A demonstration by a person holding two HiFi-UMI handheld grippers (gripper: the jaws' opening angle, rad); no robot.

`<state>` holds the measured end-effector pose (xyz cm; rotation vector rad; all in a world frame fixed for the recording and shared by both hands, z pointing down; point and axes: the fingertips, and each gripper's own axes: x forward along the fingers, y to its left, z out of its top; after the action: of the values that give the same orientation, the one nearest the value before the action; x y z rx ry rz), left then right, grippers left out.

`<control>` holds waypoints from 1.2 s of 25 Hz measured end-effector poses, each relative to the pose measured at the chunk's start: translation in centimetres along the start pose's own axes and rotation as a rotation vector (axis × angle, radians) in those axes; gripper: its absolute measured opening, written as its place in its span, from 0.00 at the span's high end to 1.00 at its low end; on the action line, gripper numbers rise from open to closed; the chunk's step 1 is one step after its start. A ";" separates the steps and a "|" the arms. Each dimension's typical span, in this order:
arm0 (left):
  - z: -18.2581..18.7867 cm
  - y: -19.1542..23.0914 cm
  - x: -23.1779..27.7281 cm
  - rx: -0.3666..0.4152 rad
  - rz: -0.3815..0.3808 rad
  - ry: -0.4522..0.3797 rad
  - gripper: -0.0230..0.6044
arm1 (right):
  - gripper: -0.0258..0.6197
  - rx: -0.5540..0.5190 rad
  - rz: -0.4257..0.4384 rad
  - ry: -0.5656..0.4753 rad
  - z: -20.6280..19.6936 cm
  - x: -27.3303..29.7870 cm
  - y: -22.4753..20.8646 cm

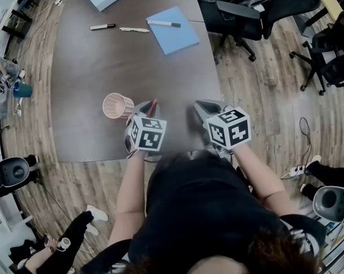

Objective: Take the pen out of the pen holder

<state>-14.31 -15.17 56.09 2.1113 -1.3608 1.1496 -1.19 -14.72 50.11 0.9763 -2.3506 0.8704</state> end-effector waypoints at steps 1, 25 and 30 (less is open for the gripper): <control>-0.1 0.0 0.2 -0.003 -0.002 0.002 0.86 | 0.94 0.001 -0.001 0.000 0.0 0.0 0.0; 0.8 0.2 -2.0 -0.130 -0.016 -0.116 0.82 | 0.93 -0.002 0.004 -0.007 0.6 0.1 -0.1; 2.2 0.8 -4.1 -0.190 -0.008 -0.194 0.87 | 0.94 -0.007 -0.004 -0.017 1.0 -0.1 -0.3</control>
<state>-14.89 -14.69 51.46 2.1305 -1.4805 0.7933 -0.99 -15.50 49.48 0.9893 -2.3638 0.8542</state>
